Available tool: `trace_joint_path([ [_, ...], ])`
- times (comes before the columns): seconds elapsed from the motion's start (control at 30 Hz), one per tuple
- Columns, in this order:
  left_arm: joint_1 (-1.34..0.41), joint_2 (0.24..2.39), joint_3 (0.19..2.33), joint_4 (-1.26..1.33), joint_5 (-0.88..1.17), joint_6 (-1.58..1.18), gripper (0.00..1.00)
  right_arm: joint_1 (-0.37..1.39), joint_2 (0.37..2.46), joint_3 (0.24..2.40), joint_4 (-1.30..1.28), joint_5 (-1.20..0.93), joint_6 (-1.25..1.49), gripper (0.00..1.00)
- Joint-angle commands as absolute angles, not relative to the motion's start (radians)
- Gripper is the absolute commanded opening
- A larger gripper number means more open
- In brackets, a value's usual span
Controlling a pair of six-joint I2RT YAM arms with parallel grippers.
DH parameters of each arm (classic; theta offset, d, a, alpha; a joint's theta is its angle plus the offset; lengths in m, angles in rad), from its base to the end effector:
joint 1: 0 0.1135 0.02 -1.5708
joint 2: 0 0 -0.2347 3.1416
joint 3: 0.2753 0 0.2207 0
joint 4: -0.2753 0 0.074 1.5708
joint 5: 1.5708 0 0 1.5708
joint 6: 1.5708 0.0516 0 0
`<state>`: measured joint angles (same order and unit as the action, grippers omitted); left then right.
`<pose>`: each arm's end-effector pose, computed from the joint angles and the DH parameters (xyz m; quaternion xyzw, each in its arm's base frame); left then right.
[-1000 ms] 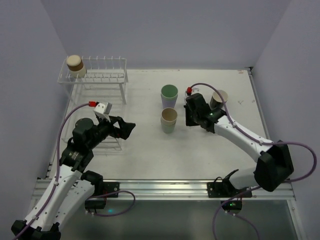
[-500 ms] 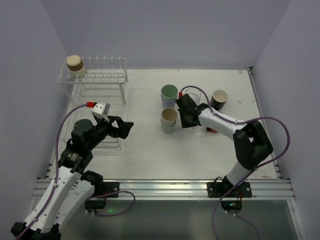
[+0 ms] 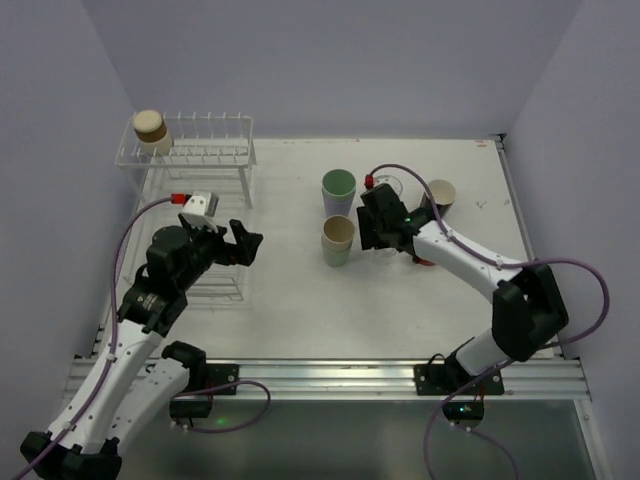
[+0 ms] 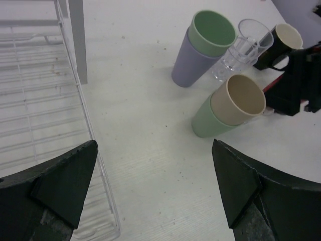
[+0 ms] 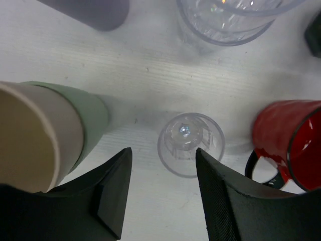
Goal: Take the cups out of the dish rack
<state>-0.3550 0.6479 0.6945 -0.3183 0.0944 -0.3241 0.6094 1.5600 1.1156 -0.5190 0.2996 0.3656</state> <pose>0.1511 -0.0612 0.2913 0.0408 0.7949 -0.2366 0.5571 0.2591 0.1623 0.2098 -0.0704 0.9420 0.0127 0.3280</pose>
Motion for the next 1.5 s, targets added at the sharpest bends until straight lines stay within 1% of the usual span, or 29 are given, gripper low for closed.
trace_joint_path([
  [0.0, -0.356, 0.711, 0.849, -0.307, 0.026, -0.362, 1.0, 0.607, 1.378, 1.091, -0.477, 0.29, 0.357, 0.57],
  [0.13, -0.356, 0.831, 1.055, -0.347, -0.092, -0.374, 1.0, 0.606, 1.227, 0.987, -0.399, 0.227, 0.371, 0.58],
  [0.17, -0.356, 0.856, 1.145, -0.348, -0.145, -0.371, 1.0, 0.606, 1.169, 0.964, -0.378, 0.215, 0.382, 0.58],
  [0.23, -0.356, 0.943, 1.234, -0.356, -0.208, -0.361, 1.0, 0.607, 1.12, 0.904, -0.315, 0.169, 0.391, 0.59],
  [0.27, -0.354, 0.974, 1.324, -0.363, -0.233, -0.351, 1.0, 0.606, 1.097, 0.884, -0.292, 0.155, 0.4, 0.59],
  [0.3, -0.354, 1.047, 1.374, -0.385, -0.285, -0.335, 1.0, 0.606, 1.057, 0.844, -0.247, 0.143, 0.403, 0.59],
  [0.37, -0.348, 1.119, 1.492, -0.4, -0.345, -0.318, 1.0, 0.606, 1.02, 0.807, -0.204, 0.107, 0.414, 0.59],
  [0.47, -0.275, 1.289, 1.635, -0.466, -0.348, -0.304, 1.0, 0.606, 0.956, 0.749, -0.125, 0.086, 0.434, 0.59],
  [0.5, -0.211, 1.308, 1.658, -0.468, -0.333, -0.311, 1.0, 0.607, 0.931, 0.727, -0.112, 0.081, 0.439, 0.59],
  [0.6, -0.102, 1.359, 1.683, -0.44, -0.337, -0.318, 1.0, 0.607, 0.911, 0.692, -0.061, 0.043, 0.453, 0.59],
  [0.63, -0.085, 1.374, 1.701, -0.442, -0.377, -0.313, 1.0, 0.606, 0.913, 0.69, -0.057, 0.028, 0.457, 0.59],
  [0.8, 0.041, 1.492, 1.741, -0.471, -0.368, -0.311, 1.0, 0.607, 0.94, 0.686, -0.037, -0.014, 0.471, 0.6],
  [1.0, 0.1, 1.581, 1.747, -0.43, -0.322, -0.293, 1.0, 0.607, 0.954, 0.676, -0.011, -0.07, 0.479, 0.63],
  [1.13, 0.115, 1.65, 1.782, -0.434, -0.339, -0.276, 1.0, 0.607, 0.969, 0.681, -0.012, -0.086, 0.477, 0.64],
  [1.3, 0.146, 1.723, 1.822, -0.436, -0.284, -0.272, 1.0, 0.607, 0.966, 0.678, -0.009, -0.089, 0.474, 0.64],
  [1.47, 0.147, 1.764, 1.832, -0.413, -0.287, -0.265, 0.9, 0.607, 0.968, 0.686, -0.018, -0.078, 0.466, 0.64],
])
